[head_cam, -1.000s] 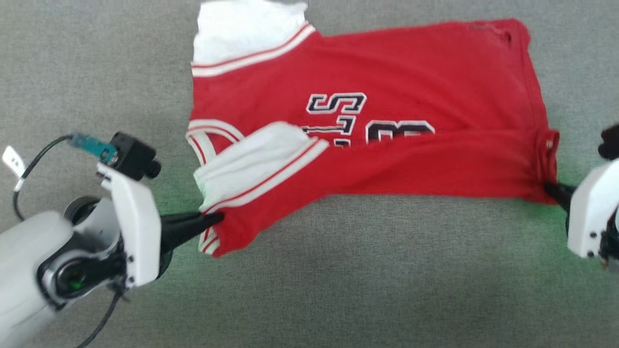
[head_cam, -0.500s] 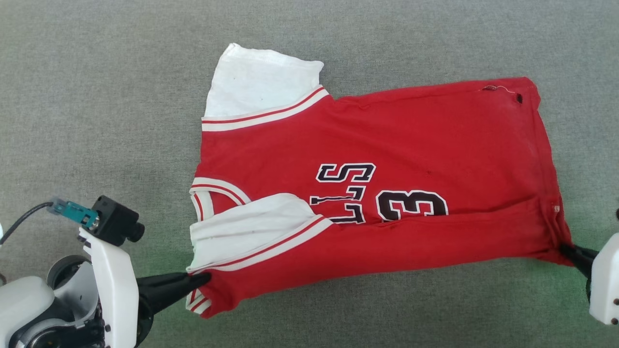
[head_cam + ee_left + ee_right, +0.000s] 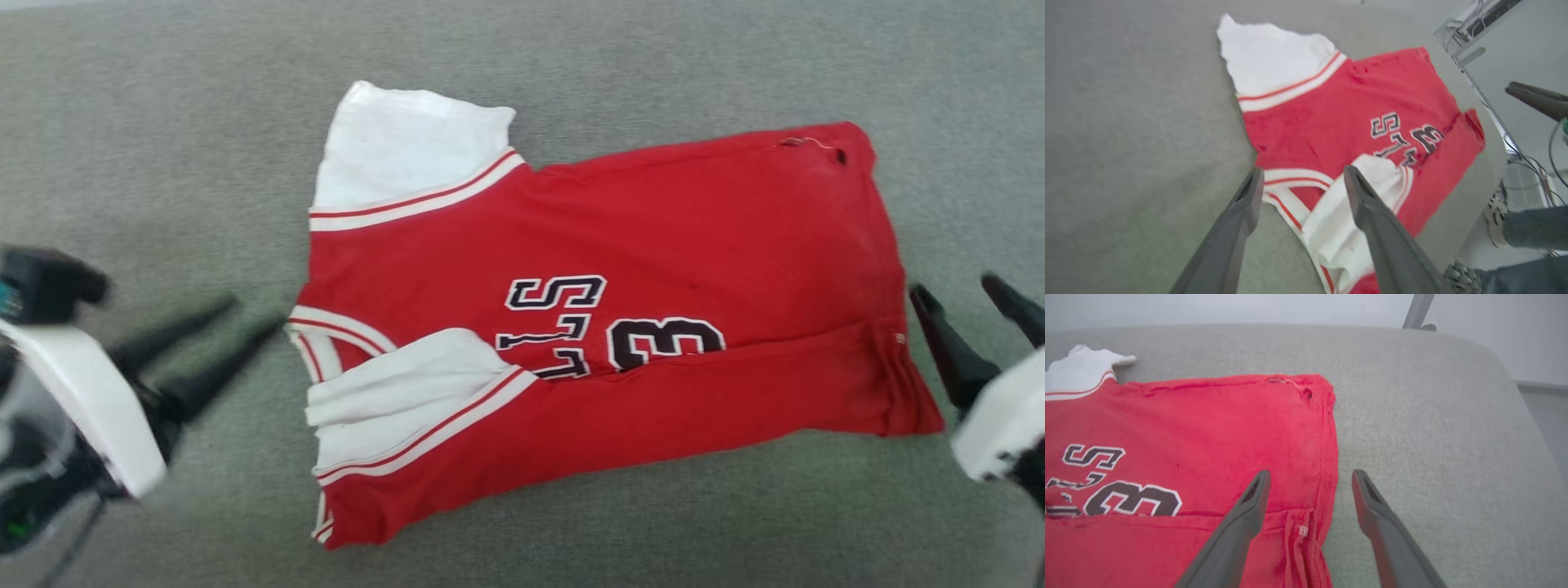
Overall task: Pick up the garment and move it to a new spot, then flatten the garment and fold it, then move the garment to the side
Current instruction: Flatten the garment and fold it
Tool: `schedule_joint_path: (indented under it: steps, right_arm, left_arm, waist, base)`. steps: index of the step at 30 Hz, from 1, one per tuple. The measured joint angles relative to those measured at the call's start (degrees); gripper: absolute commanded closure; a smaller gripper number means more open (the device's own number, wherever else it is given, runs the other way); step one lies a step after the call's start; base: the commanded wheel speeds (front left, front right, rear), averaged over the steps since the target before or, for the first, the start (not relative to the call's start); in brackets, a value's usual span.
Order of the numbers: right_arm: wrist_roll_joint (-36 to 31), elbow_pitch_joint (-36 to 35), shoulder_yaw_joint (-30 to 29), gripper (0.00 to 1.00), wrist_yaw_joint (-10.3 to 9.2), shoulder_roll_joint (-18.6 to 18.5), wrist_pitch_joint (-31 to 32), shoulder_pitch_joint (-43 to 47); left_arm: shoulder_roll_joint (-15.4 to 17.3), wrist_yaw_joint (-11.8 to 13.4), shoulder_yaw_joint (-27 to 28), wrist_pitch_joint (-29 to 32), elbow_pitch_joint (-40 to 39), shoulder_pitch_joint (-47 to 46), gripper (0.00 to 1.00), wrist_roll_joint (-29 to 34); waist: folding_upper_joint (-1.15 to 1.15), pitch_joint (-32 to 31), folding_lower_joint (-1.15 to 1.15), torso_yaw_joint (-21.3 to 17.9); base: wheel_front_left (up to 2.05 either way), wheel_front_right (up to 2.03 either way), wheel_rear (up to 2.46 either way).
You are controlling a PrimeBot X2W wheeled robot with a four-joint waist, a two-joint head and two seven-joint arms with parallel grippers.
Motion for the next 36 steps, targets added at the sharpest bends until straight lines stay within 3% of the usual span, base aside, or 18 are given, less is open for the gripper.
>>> schedule_joint_path:
  steps: [7,12,15,20,25,31,32,33,34,36]
  right_arm:
    - [-5.65,5.00,8.59,0.00,0.01,3.87,-19.38,-4.97]
    - [-7.50,7.27,10.49,0.00,0.01,7.35,-28.35,-7.47]
    - [-8.15,8.20,11.17,0.00,0.00,8.71,-31.04,-8.53]
    - [-8.39,9.33,12.30,0.00,0.00,9.68,-32.22,-9.29]
    - [-8.10,10.32,13.06,0.00,0.00,9.87,-32.30,-9.61]
    - [-7.22,10.99,13.72,0.00,0.00,9.42,-31.19,-10.00]
    - [-6.87,11.16,14.07,0.00,0.00,9.20,-30.64,-10.47]
    - [-6.76,11.36,14.27,0.00,0.00,9.01,-30.03,-11.10]
    - [-6.61,11.52,14.37,0.00,0.01,8.73,-29.32,-11.85]
    - [-6.19,12.27,14.67,0.00,0.01,7.92,-26.38,-13.99]
  left_arm:
    - [-4.05,1.55,5.19,-9.71,12.80,-4.11,0.00,2.43]
    - [-7.73,2.10,7.54,-8.45,22.57,-12.05,0.00,4.04]
    - [-10.04,2.01,7.17,-3.87,29.15,-16.94,0.00,5.11]
    - [-13.05,0.90,3.26,9.40,37.38,-23.44,0.00,6.83]
    - [-14.06,0.41,-0.19,23.38,41.52,-27.14,0.00,6.17]
    - [-14.67,0.25,-1.15,30.07,40.60,-31.01,0.00,4.64]
    - [-14.70,0.25,-1.41,30.71,39.68,-31.47,0.58,4.60]
    - [-14.89,0.25,-1.29,30.83,39.18,-31.54,0.87,4.03]
    - [-15.35,0.25,-0.93,30.75,39.08,-31.53,1.00,2.97]
    - [-15.85,0.25,-0.86,30.72,38.43,-31.54,1.00,2.45]
  waist:
    - [0.00,0.72,0.00,-4.43]
    - [0.00,2.13,0.00,-7.85]
    - [0.00,3.24,0.00,-9.81]
    - [0.00,5.31,0.00,-12.71]
    - [0.00,7.25,0.00,-14.67]
    - [0.00,9.20,0.00,-15.22]
    - [0.00,9.40,0.00,-15.05]
    - [0.00,9.56,0.00,-14.84]
    - [0.00,9.68,-0.01,-14.60]
    - [0.00,9.85,0.00,-14.01]
  base:
    - [0.00,0.00,0.00]
    - [0.00,0.00,0.00]
    - [0.00,0.00,0.00]
    - [0.00,0.00,0.00]
    - [0.00,0.00,0.00]
    - [0.00,0.00,0.00]
    - [0.00,0.00,0.00]
    - [0.00,0.00,0.00]
    - [0.00,0.00,0.00]
    - [0.00,0.00,0.00]
